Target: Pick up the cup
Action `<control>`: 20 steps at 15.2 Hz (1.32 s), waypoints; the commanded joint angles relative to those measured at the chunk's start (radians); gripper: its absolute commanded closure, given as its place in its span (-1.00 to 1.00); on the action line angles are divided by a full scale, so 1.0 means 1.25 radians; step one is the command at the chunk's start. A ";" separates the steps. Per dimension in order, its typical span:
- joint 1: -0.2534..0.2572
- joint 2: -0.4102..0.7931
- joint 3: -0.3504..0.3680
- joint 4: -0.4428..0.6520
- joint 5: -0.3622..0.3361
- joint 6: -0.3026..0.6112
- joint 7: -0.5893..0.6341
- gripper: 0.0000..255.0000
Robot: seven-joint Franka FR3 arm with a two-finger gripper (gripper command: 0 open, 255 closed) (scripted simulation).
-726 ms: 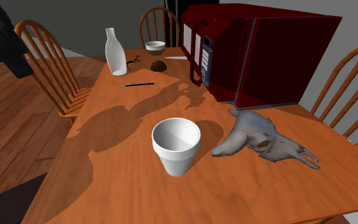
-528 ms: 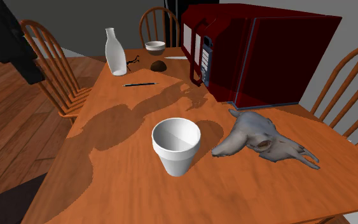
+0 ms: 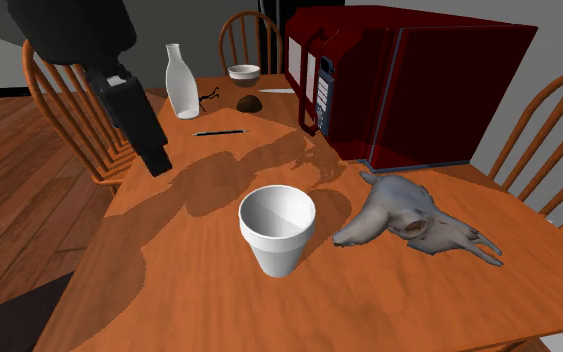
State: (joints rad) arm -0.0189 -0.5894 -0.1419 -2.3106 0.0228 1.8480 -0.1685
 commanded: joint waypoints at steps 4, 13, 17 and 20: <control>-0.003 0.130 -0.044 0.034 -0.008 0.095 -0.062 -1.00; -0.009 0.385 -0.113 0.167 0.029 0.212 -0.184 -1.00; -0.015 0.451 -0.124 0.203 0.049 0.240 -0.215 -1.00; -0.015 0.462 -0.124 0.182 0.054 0.271 -0.221 -1.00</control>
State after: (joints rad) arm -0.0377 -0.0168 -0.2973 -2.0767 0.0883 2.1744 -0.4422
